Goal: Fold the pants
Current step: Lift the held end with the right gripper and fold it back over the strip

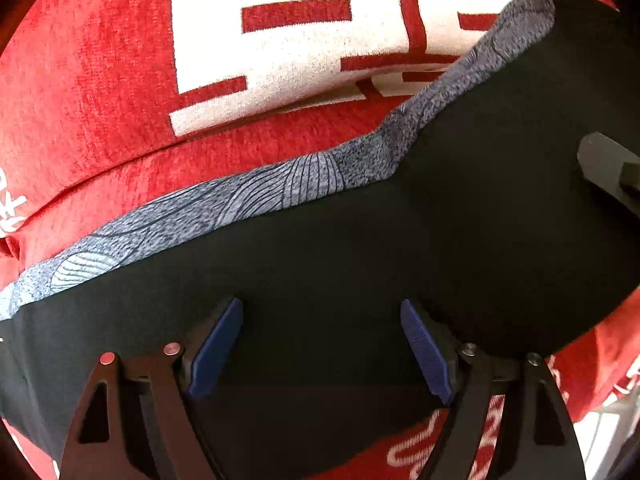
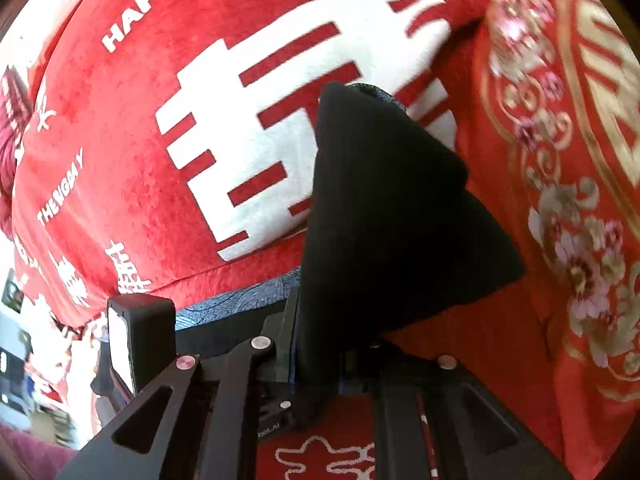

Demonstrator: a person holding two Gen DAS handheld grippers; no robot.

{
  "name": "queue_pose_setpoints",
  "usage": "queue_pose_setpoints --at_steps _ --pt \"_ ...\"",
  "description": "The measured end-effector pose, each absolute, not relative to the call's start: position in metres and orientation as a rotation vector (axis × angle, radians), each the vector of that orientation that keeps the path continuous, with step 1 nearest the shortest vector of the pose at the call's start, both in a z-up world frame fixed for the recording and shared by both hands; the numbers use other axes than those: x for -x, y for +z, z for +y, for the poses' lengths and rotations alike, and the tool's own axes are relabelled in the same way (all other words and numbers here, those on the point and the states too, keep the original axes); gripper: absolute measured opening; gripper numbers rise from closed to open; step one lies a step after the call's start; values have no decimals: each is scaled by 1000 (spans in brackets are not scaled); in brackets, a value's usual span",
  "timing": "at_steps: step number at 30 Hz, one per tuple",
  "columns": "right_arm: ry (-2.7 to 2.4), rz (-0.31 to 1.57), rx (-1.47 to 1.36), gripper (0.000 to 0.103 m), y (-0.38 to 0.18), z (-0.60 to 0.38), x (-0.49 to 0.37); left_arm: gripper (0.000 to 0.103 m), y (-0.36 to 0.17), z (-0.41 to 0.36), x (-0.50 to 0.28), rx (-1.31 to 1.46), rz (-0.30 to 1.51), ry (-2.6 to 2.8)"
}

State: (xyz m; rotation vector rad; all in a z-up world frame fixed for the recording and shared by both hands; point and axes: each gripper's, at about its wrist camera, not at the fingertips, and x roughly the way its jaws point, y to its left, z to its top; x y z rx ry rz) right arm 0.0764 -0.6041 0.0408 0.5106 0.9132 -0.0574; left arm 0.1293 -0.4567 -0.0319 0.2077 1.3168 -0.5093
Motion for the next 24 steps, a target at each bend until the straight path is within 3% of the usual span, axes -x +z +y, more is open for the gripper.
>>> queue_pose_setpoints --at_steps 9,14,20,22,24 --pt "-22 935 -165 18 73 -507 -93 81 8 -331 -145 -106 1291 -406" --pt "45 1000 91 23 50 -407 -109 81 2 -241 -149 -65 1333 -250" --pt "66 1146 524 39 -28 -296 -100 81 -17 -178 -149 -51 1379 -149" --pt "87 1108 633 52 -28 -274 -84 81 -21 -178 -154 -45 1384 -149" --pt "135 1104 587 57 -15 -273 -70 81 -23 -174 -151 -25 1392 -157"
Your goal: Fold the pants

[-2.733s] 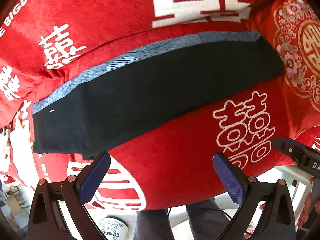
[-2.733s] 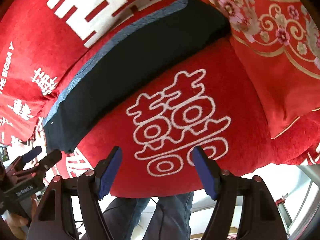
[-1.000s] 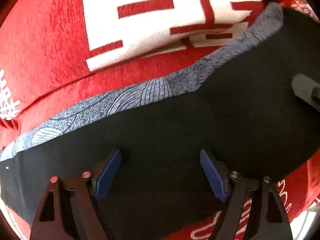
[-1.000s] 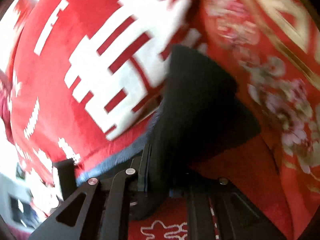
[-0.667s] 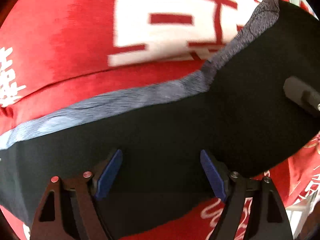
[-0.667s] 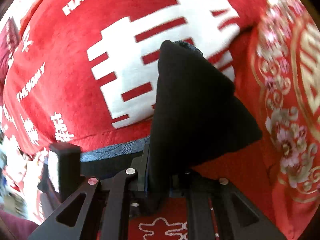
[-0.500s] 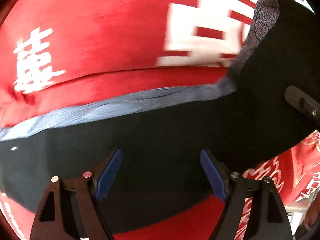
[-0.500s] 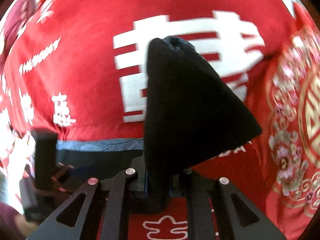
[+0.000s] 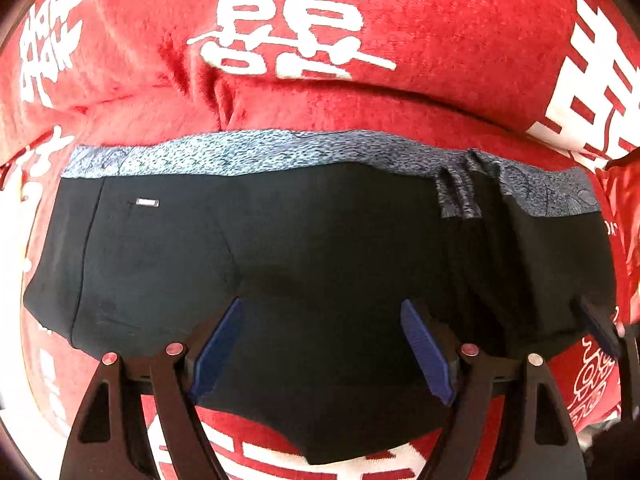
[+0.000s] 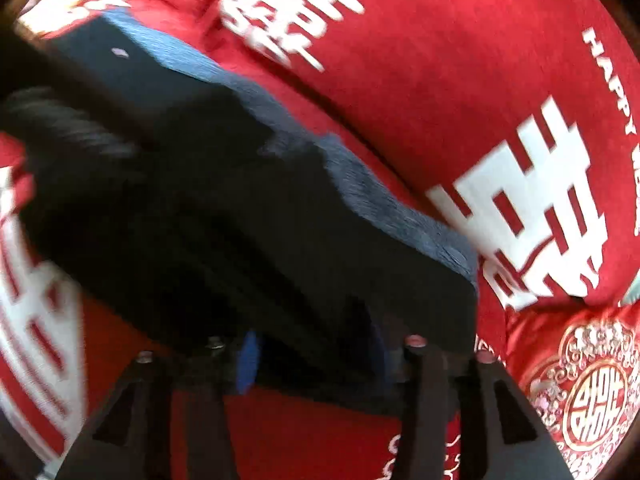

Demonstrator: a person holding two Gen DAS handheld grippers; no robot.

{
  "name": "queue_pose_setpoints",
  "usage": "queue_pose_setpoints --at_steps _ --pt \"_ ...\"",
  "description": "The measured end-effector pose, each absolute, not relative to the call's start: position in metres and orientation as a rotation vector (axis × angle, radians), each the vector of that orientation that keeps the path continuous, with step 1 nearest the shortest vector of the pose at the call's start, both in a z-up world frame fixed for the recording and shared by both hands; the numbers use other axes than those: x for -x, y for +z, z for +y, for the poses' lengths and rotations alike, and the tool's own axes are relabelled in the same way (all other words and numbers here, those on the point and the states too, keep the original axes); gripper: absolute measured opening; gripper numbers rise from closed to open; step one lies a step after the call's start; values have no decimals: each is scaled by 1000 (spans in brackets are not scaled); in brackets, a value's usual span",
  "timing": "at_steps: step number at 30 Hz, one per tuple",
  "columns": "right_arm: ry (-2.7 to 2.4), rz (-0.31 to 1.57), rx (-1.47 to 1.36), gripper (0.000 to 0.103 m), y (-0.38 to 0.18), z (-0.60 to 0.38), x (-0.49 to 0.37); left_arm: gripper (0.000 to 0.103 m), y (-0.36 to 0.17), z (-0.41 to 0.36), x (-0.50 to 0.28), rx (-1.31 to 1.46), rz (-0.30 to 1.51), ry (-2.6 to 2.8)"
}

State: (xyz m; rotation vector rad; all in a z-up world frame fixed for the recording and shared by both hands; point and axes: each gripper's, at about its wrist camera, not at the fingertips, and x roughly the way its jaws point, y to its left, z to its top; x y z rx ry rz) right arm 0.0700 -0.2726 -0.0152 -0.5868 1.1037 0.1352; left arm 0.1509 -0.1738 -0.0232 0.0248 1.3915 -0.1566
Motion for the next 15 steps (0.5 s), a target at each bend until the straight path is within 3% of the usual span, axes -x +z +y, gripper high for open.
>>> queue_pose_setpoints --at_steps 3,6,11,15 --pt "212 1157 379 59 4 -288 -62 81 -20 -170 -153 30 1399 -195" --pt "234 1228 -75 59 14 -337 -67 81 -4 -188 -149 100 1414 -290" --pt "159 1231 -810 59 -19 -429 -64 81 -3 -228 -158 150 1488 -459" --pt "119 1189 -1117 59 -48 -459 -58 81 -5 -259 -155 151 1546 -516"
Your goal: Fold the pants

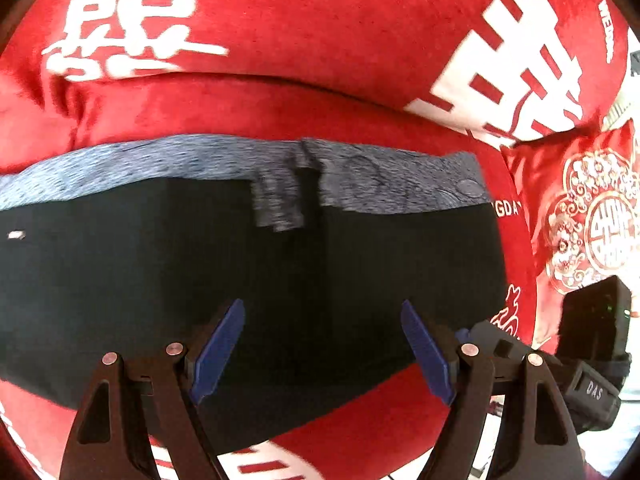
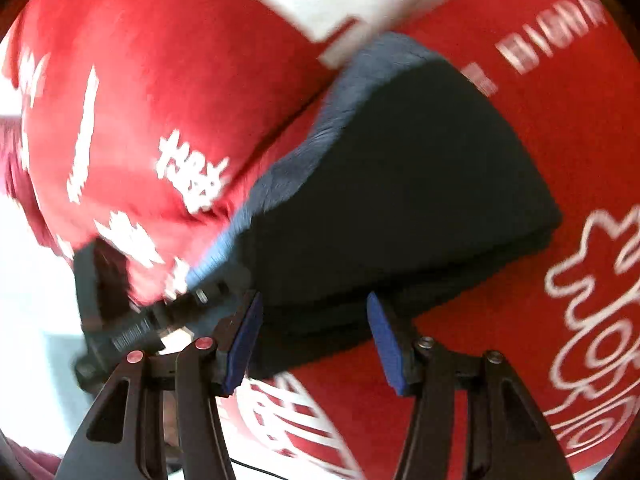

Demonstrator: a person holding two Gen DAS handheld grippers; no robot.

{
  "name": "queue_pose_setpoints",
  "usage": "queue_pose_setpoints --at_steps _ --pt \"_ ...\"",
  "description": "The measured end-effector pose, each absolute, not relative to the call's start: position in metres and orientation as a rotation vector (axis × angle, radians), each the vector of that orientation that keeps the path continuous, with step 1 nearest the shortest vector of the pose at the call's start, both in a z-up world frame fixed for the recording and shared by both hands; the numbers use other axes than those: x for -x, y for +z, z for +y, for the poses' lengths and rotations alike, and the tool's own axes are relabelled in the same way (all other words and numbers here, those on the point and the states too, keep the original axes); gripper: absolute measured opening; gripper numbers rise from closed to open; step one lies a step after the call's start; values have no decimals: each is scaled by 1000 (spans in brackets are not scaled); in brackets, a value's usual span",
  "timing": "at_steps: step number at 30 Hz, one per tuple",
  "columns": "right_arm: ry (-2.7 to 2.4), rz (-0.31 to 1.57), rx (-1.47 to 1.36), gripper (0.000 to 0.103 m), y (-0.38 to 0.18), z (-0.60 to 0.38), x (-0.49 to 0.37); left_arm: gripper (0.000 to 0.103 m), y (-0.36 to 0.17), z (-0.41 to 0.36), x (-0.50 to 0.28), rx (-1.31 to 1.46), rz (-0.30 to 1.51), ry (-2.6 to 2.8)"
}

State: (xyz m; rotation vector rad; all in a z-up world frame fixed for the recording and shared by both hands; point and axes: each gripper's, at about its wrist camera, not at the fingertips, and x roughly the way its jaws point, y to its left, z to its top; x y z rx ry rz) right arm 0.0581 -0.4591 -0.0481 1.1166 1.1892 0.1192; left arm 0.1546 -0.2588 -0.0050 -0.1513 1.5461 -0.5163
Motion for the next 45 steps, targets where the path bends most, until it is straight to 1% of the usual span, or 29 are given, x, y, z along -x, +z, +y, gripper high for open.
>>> queue_pose_setpoints --at_steps 1,2,3,4,5,6,7,8,9,11,14,16,18,19,20,22,23,24,26,27,28,29,32,34,35,37,41,45 --pt "116 1183 -1146 59 -49 -461 -57 81 -5 -265 -155 142 1546 -519" --pt "106 1171 -1196 59 -56 -464 -55 76 -10 -269 -158 139 1550 -522" --pt "98 1166 -1225 59 -60 -465 -54 68 -14 -271 -159 142 1556 -524" --pt "86 1158 -1265 59 -65 -467 -52 62 -17 -274 -159 134 1569 -521" --pt "78 1150 -1305 59 -70 -469 -49 62 -21 -277 -160 119 1574 -510" --pt "70 1132 -1373 58 -77 -471 -46 59 -22 -278 -160 118 1568 -509" --pt "61 1114 -1428 50 -82 -475 -45 56 -23 -279 -161 116 1558 -507" --pt "57 1113 -1453 38 -87 -476 -49 50 -20 -278 -161 115 1548 -508" --pt "50 1128 -1461 4 -90 -477 -50 47 -17 -278 -160 110 1543 -503" --pt "73 1123 -1430 5 -81 -478 -57 47 -6 -275 -156 99 1522 -500" --pt "173 1133 -1284 4 -46 -469 -63 47 10 -268 -143 95 1490 -515" --pt "196 1188 -1206 4 -39 -461 -62 47 7 -268 -132 60 1494 -500" --pt "175 1250 -1148 4 -47 -454 -61 47 -12 -269 -120 8 1526 -462" --pt "152 1285 -1113 4 -56 -451 -61 49 -17 -268 -118 -3 1521 -446" --pt "139 1305 -1095 4 -64 -449 -60 59 -20 -267 -115 -22 1492 -415" --pt "141 1298 -1131 4 -71 -451 -60 64 -20 -266 -116 -19 1479 -389" --pt "156 1306 -1110 5 -68 -451 -62 64 -19 -264 -118 3 1480 -386" --pt "173 1316 -1084 8 -65 -451 -63 64 -17 -262 -120 15 1485 -376" --pt "226 1360 -1009 18 -54 -451 -62 64 -12 -259 -125 15 1484 -360" --pt "261 1374 -965 32 -44 -449 -62 64 -8 -257 -126 10 1478 -355" --pt "284 1364 -924 49 -32 -450 -62 65 -2 -256 -129 6 1467 -350" --pt "294 1336 -889 53 -19 -453 -62 65 5 -257 -132 -1 1452 -346" --pt "261 1198 -773 53 19 -481 -66 65 20 -267 -143 -33 1409 -349" --pt "188 1182 -737 46 24 -506 -78 65 23 -280 -150 -50 1391 -364" --pt "154 1183 -737 46 21 -518 -85 65 23 -285 -154 -58 1387 -368" --pt "120 1182 -794 46 6 -547 -104 65 21 -297 -159 -60 1393 -387" --pt "120 1215 -861 46 -33 -568 -136 65 10 -326 -170 -60 1402 -411" --pt "236 1244 -1043 46 -75 -580 -155 65 -6 -336 -175 -68 1415 -389"
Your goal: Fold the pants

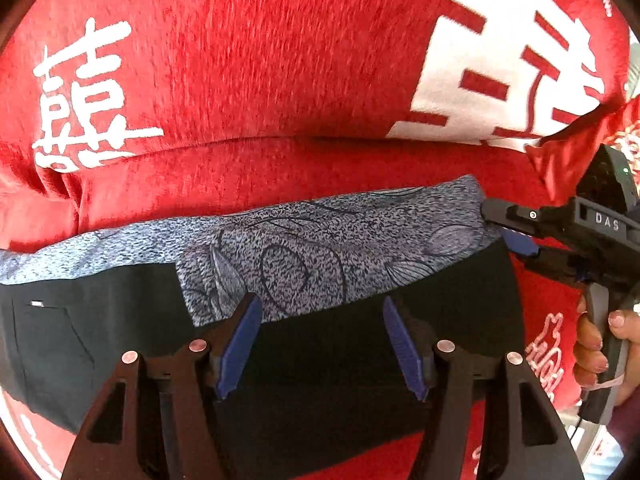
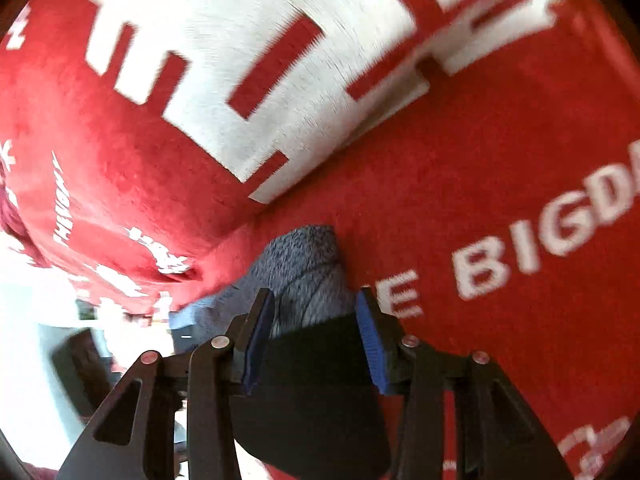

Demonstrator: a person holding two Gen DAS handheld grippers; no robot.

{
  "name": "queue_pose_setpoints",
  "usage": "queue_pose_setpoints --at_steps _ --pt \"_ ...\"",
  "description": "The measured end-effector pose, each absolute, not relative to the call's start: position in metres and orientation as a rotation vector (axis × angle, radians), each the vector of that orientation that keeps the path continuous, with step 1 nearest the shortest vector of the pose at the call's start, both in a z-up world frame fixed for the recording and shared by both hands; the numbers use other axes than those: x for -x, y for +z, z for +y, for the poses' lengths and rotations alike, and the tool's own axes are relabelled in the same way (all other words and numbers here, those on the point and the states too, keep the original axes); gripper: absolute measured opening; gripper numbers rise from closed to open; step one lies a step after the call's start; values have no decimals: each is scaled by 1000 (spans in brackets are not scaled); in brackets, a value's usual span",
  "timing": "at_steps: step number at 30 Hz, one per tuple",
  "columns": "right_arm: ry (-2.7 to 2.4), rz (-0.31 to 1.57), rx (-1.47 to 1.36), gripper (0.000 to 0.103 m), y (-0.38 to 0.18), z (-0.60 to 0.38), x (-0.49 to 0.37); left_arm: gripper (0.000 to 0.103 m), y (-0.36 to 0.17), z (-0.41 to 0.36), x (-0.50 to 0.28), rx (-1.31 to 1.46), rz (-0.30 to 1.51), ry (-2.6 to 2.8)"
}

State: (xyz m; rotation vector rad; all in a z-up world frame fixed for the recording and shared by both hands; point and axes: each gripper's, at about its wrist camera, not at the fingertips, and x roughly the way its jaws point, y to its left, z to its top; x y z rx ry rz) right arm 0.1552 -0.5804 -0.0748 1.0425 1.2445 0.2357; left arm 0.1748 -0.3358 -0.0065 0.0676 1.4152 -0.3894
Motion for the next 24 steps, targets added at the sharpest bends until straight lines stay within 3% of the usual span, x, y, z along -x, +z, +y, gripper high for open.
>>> queue_pose_setpoints --at_steps 2,5,9,12,17,18,19,20,24 --pt "257 1269 -1079 36 -84 -577 -161 65 -11 -334 -174 -82 1417 -373" --pt "316 1258 -1064 33 -71 -568 -162 65 -14 -330 -168 -96 1406 -389" --pt "172 1368 -731 32 -67 -548 -176 65 -19 -339 -159 -177 1385 -401" --pt "122 1362 -528 41 -56 -527 -183 65 -18 -343 -158 -187 1382 -378" --pt "89 1363 -518 56 -36 -526 -168 66 -11 -337 -156 -145 1398 -364" --pt "88 1361 -507 58 -33 -527 -161 71 -9 -336 -156 -143 1397 -360" --pt "89 1360 -494 59 -31 -527 -153 93 -7 -335 -155 -141 1397 -351" --pt "92 1358 -477 59 -24 -524 -143 102 -4 -333 -153 -136 1393 -333" --pt "95 1358 -474 64 -12 -511 -116 102 3 -331 -147 -114 1402 -309"
